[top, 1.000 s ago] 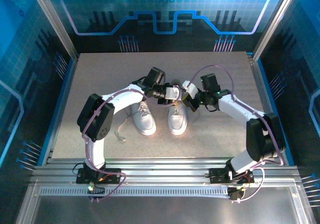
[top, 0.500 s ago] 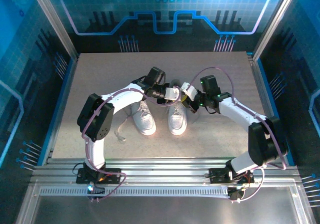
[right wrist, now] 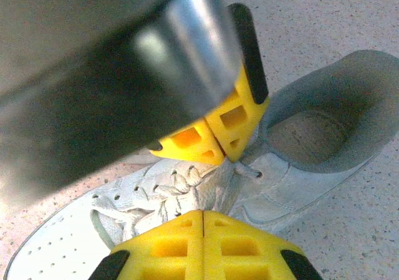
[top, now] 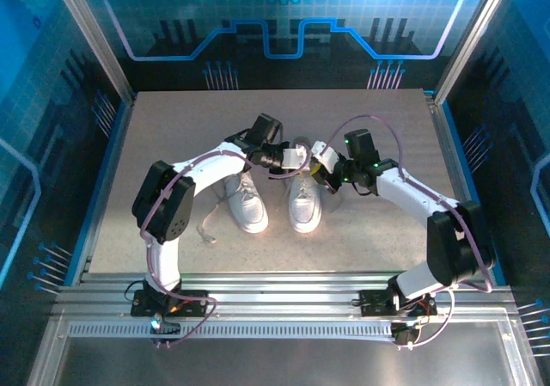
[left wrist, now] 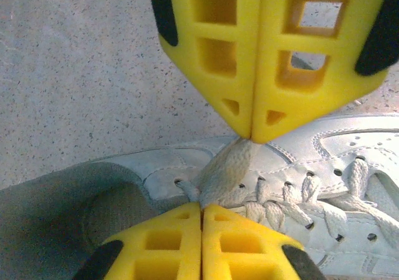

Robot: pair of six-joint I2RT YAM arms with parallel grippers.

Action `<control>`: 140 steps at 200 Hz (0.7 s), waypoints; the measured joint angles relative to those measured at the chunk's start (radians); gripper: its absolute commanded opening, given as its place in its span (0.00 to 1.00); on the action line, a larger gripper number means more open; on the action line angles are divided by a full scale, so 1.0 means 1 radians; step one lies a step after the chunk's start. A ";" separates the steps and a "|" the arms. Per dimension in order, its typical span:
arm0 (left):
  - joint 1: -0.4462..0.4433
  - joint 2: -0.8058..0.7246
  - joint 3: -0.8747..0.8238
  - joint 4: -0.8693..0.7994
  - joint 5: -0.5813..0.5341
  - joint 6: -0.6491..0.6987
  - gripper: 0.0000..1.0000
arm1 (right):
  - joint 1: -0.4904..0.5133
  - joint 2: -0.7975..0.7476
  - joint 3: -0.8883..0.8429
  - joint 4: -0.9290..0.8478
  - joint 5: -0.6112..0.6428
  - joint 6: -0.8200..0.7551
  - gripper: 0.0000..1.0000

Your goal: Tie the shoes

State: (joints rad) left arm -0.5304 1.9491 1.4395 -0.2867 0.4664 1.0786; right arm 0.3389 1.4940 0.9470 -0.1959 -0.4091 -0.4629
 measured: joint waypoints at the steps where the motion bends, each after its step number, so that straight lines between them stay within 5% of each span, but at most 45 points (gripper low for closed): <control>1: 0.000 0.000 0.000 0.000 0.000 0.000 0.10 | 0.000 0.000 0.000 0.000 0.000 0.000 0.00; 114: 0.031 0.000 0.000 0.040 0.094 -0.135 0.10 | -0.037 0.009 0.032 0.015 -0.030 0.127 0.00; 140: 0.031 0.000 0.000 0.050 0.106 -0.136 0.28 | -0.039 0.025 0.048 0.016 -0.040 0.143 0.00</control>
State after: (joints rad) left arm -0.4992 1.9491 1.4391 -0.2371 0.5720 0.9428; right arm 0.3000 1.5188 0.9951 -0.1802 -0.4496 -0.3195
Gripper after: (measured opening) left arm 0.204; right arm 0.040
